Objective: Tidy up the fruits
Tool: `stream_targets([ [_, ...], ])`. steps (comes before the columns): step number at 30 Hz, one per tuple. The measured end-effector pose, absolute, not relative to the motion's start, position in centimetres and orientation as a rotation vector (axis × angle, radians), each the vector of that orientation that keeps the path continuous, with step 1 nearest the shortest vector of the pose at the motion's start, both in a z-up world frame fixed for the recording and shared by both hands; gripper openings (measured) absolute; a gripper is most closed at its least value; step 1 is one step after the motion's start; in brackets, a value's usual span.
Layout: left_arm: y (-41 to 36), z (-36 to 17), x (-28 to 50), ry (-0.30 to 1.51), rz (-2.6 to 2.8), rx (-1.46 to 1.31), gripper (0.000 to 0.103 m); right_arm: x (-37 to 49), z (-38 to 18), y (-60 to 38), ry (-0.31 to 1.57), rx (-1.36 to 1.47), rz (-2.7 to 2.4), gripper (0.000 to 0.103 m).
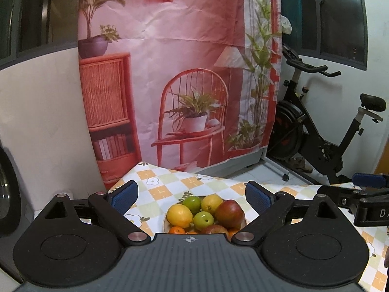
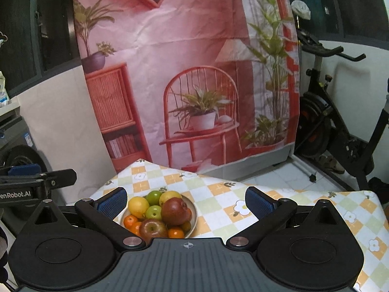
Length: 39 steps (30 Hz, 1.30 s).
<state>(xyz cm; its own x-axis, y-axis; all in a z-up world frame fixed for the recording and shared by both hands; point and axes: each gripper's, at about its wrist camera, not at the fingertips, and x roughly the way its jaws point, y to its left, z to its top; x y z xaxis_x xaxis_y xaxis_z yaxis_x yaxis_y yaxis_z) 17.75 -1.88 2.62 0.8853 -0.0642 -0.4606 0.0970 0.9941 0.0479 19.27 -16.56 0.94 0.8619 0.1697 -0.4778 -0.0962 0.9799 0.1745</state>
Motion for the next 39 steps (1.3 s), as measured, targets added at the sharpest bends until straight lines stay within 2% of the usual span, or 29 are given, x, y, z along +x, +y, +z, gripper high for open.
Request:
stream_targets([
  [12,-2.3,3.2,16.6,0.453,-0.098,0.094,0.100,17.2,2.8,-16.8,0.468,0.145,0.122,0.103],
  [39,-2.3,3.4,16.5,0.463,-0.080,0.108,0.103,17.0,2.6,-16.1,0.475,0.148,0.131,0.103],
])
